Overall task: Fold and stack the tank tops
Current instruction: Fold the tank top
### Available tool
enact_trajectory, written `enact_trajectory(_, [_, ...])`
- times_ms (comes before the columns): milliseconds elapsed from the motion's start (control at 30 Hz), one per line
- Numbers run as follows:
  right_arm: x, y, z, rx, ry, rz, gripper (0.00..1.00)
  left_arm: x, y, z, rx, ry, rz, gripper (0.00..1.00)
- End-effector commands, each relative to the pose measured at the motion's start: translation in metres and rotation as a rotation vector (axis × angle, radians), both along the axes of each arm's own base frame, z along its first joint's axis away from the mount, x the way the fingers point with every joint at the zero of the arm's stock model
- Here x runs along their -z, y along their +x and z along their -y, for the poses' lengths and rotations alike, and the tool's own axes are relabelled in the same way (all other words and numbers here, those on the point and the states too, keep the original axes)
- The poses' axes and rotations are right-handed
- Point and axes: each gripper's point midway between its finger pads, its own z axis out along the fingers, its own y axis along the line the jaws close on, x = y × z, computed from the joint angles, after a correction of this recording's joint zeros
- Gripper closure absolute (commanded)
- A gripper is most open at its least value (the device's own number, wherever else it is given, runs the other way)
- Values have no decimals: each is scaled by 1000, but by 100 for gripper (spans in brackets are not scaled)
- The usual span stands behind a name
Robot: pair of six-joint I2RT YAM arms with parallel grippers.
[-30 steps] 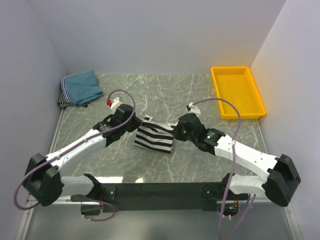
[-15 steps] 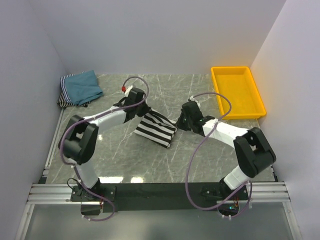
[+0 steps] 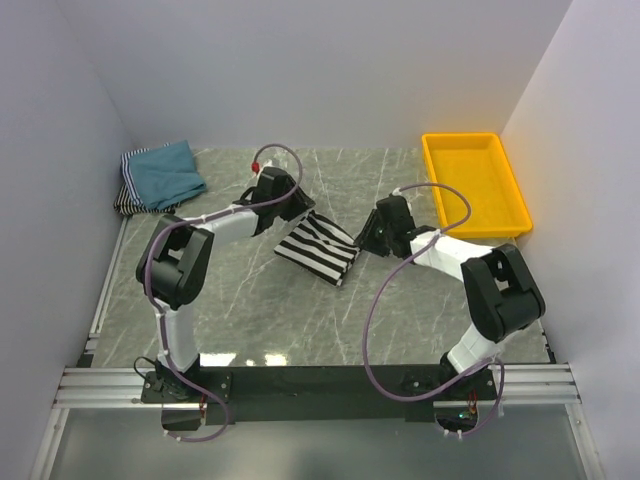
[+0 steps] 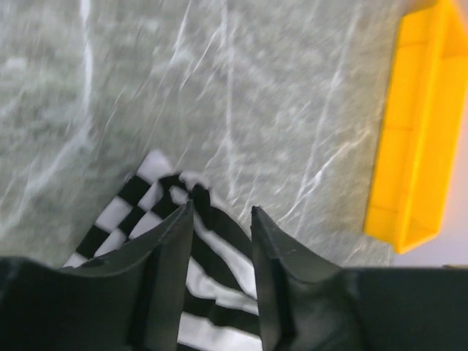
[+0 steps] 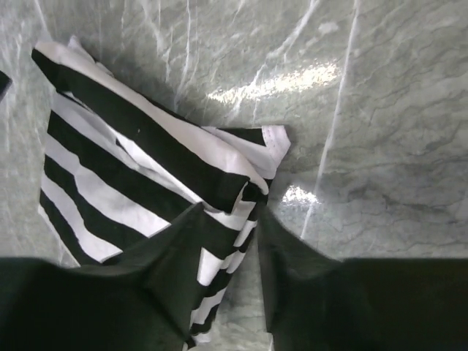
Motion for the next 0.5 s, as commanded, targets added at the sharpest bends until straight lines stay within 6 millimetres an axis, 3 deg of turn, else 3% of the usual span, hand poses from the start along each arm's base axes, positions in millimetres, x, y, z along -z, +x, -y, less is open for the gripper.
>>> enact_trajectory(0, [-27, 11, 3, 21, 32, 75, 56, -60, 20, 5, 35, -84, 187, 56])
enact_trajectory(167, [-57, 9, 15, 49, 1, 137, 53, -119, 19, -11, 28, -101, 272, 46])
enact_trajectory(233, [-75, 4, 20, 50, -22, 184, 53, -118, 7, -22, -3, -73, 223, 47])
enact_trajectory(267, [-81, 1, 17, 19, -32, 203, 53, -130, -1, -28, -27, -76, 227, 47])
enact_trajectory(333, [-96, -5, -2, -70, -10, 235, 53, -109, -22, -38, -83, -98, 130, 52])
enact_trajectory(367, [-99, -14, -18, -147, -11, 242, 53, -114, -32, -40, -85, -127, 127, 55])
enact_trajectory(400, [-99, -19, -32, -197, -11, 234, 53, -90, -48, -43, -94, -142, 61, 57])
enact_trajectory(467, [-97, -32, -55, -278, -7, 229, 53, -92, -63, -34, -52, -199, 79, 65])
